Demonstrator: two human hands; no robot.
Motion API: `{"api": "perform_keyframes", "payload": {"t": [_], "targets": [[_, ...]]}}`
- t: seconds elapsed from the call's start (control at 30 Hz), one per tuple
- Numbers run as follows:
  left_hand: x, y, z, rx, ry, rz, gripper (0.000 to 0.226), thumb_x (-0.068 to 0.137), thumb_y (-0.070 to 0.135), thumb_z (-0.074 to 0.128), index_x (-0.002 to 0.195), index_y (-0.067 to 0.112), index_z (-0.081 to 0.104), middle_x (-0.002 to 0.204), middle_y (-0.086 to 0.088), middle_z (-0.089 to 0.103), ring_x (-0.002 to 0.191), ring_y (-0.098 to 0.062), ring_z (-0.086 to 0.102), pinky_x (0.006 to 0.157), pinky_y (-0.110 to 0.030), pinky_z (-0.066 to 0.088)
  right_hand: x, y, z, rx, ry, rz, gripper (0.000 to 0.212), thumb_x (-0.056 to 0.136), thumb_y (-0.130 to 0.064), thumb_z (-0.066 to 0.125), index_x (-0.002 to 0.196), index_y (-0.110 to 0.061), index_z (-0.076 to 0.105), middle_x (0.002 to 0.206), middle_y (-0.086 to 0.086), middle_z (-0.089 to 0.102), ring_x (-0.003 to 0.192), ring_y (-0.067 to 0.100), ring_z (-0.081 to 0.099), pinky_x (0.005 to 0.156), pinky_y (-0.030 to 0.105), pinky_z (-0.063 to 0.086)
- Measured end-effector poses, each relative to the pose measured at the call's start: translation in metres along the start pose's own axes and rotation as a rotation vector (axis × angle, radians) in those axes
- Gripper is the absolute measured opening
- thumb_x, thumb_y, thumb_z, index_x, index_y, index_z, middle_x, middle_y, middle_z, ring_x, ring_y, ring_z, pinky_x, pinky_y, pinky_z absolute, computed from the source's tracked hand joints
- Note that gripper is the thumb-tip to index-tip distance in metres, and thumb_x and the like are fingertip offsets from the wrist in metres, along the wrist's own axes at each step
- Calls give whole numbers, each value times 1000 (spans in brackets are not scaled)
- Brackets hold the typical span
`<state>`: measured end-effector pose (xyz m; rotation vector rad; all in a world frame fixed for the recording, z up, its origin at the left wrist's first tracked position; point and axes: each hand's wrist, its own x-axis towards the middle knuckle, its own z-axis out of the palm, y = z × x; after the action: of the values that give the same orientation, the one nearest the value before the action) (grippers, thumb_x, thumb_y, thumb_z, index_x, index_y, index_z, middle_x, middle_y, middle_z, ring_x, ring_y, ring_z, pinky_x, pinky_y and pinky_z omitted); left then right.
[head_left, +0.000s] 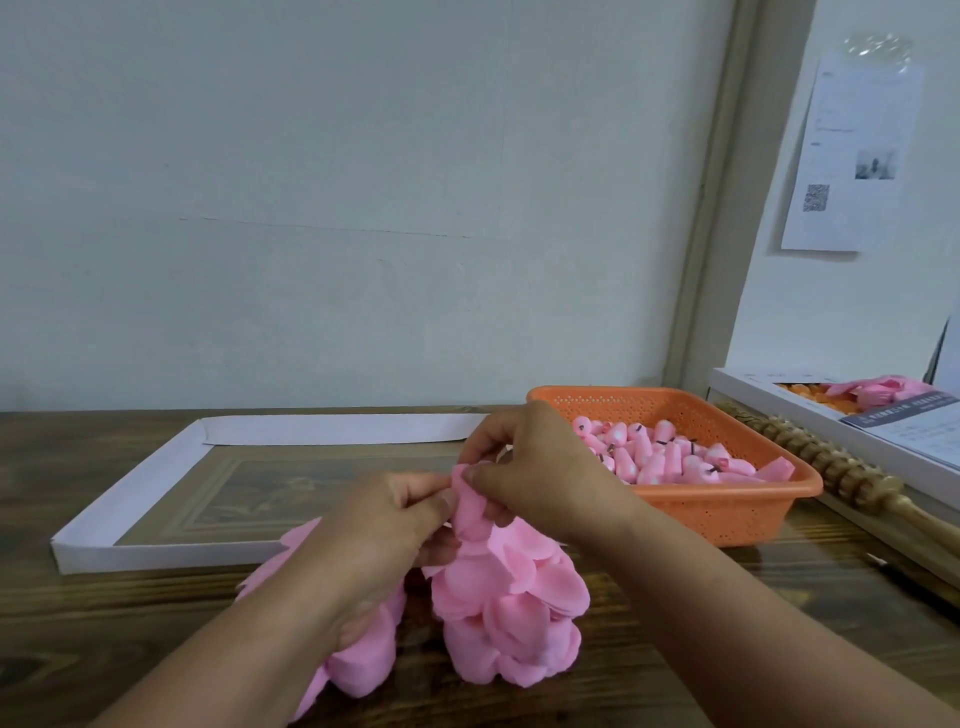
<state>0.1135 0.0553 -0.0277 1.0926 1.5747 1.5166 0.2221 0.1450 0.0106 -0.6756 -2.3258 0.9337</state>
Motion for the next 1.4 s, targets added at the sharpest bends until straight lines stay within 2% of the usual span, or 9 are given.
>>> {"api": "perform_keyframes", "payload": {"t": [0.23, 0.33, 0.47, 0.57, 0.73, 0.93, 1.07, 1.2, 1.4], "targets": [[-2, -4, 3, -50, 38, -28, 47, 98, 17, 47, 64, 30, 77, 66, 4, 72, 59, -6, 58, 64, -26, 55, -6, -2, -3, 167, -75, -13, 21, 85, 6, 60, 75, -13, 61, 46, -7, 57, 36, 3, 54, 41, 13, 42], [-3, -3, 4, -56, 7, -47, 43, 98, 20, 47, 68, 24, 78, 70, 2, 73, 64, -8, 58, 56, -21, 54, -7, -2, -3, 158, -105, -6, 18, 85, 5, 59, 83, -13, 63, 47, -9, 57, 38, 3, 55, 42, 12, 42], [-3, -2, 3, -132, 18, -75, 36, 96, 21, 50, 72, 12, 75, 79, -8, 72, 75, -19, 56, 55, -22, 54, -5, -3, -4, 147, -126, 7, 18, 85, 0, 61, 73, -13, 64, 43, -7, 59, 40, 5, 57, 45, 15, 46], [-2, 3, 3, -131, 23, -71, 32, 95, 22, 53, 75, 10, 75, 80, -10, 72, 71, -16, 54, 56, -22, 55, -3, -4, -5, 161, -115, 0, 12, 80, -6, 71, 73, -15, 65, 48, -3, 62, 44, 10, 59, 47, 19, 49], [-2, 10, 2, -91, 55, -98, 34, 94, 28, 54, 70, 12, 72, 67, -3, 62, 59, -12, 49, 47, -22, 49, 2, -3, -7, 222, -36, 48, 23, 81, 10, 59, 68, -9, 64, 46, 7, 60, 38, 13, 56, 43, 20, 49], [-2, 5, -3, 107, 98, -149, 38, 95, 45, 45, 92, 16, 69, 78, -11, 69, 64, -19, 61, 63, -30, 49, 6, -7, -16, 263, 58, 2, 26, 79, 16, 55, 65, -4, 62, 50, 13, 57, 35, 12, 53, 42, 22, 51], [-6, 4, -1, -176, -99, -284, 33, 101, 32, 41, 105, 14, 68, 92, -21, 73, 82, -32, 72, 75, -40, 59, 5, -6, -12, 246, 58, 11, 27, 80, 16, 54, 64, -5, 61, 51, 13, 57, 35, 10, 54, 41, 19, 49], [-4, 2, -1, -480, -122, -359, 33, 97, 10, 38, 96, -4, 68, 83, -23, 72, 65, -27, 72, 52, -34, 59, 2, -3, -8, 187, 43, 25, 29, 80, 13, 56, 63, -10, 62, 45, 4, 59, 37, 11, 56, 42, 19, 48], [-7, -4, 1, -512, -176, -296, 45, 85, -15, 34, 77, -4, 76, 87, -23, 73, 74, -26, 73, 59, -33, 61, 0, -3, -10, 184, 24, 41, 28, 81, 14, 56, 65, -9, 61, 41, 1, 56, 35, 7, 55, 39, 16, 44]]}}
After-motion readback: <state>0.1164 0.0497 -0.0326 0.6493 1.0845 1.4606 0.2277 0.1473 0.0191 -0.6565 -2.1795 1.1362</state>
